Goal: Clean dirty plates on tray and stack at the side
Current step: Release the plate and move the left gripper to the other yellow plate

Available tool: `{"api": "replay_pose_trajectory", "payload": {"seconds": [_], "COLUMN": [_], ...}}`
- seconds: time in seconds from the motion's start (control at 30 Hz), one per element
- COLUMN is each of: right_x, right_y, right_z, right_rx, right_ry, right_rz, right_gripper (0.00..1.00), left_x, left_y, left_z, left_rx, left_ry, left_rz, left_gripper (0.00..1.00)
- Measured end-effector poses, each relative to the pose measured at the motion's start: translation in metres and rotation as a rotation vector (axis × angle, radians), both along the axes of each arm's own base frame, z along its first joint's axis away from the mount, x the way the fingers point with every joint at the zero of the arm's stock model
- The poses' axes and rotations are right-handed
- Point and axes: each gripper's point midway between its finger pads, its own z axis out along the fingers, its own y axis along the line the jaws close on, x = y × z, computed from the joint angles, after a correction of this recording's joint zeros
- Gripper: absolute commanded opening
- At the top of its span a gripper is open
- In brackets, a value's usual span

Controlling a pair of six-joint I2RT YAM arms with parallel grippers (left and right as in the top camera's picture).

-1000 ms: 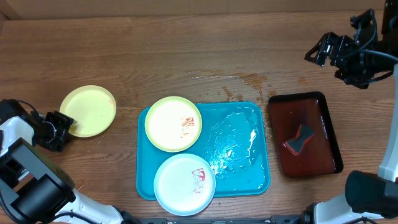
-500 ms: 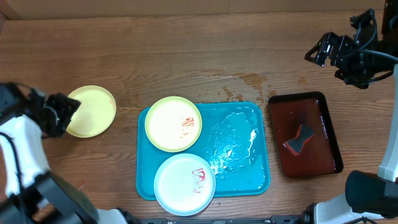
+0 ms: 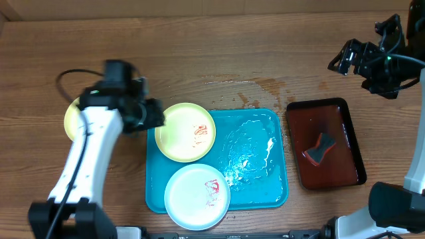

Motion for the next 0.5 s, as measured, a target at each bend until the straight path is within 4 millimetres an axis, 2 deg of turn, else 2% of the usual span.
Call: {"api": "replay_pose_trajectory", "payload": {"seconds": [0.1,0.17,0.27,0.5], "right_x": [-0.002,-0.005,-0.007,-0.009], "right_y": [0.003,0.007,0.016,0.024], "right_z": [-0.008,-0.017,-0.033,-0.068], "right_rx": [0.001,0.002,0.007,0.014], "right_ry": [0.029,0.058,0.100,0.162], "right_rz": [0.009,0.021,0.046,0.072], "right_gripper": [1.00,1.00,1.00,1.00], "left_x": [-0.002,-0.003,-0.002,0.004], "left_y": [-0.006,-0.003,0.006,0.018], "left_z": [-0.020,-0.033,-0.046,-0.049], "left_rx": [0.031,0.047,0.061,0.076], "left_ry": [0.067,0.109,0.149,0.137], "left_rz": [-0.009,0.011,0.041,0.072], "left_gripper": [0.66,0.63,0.63,0.64]}}
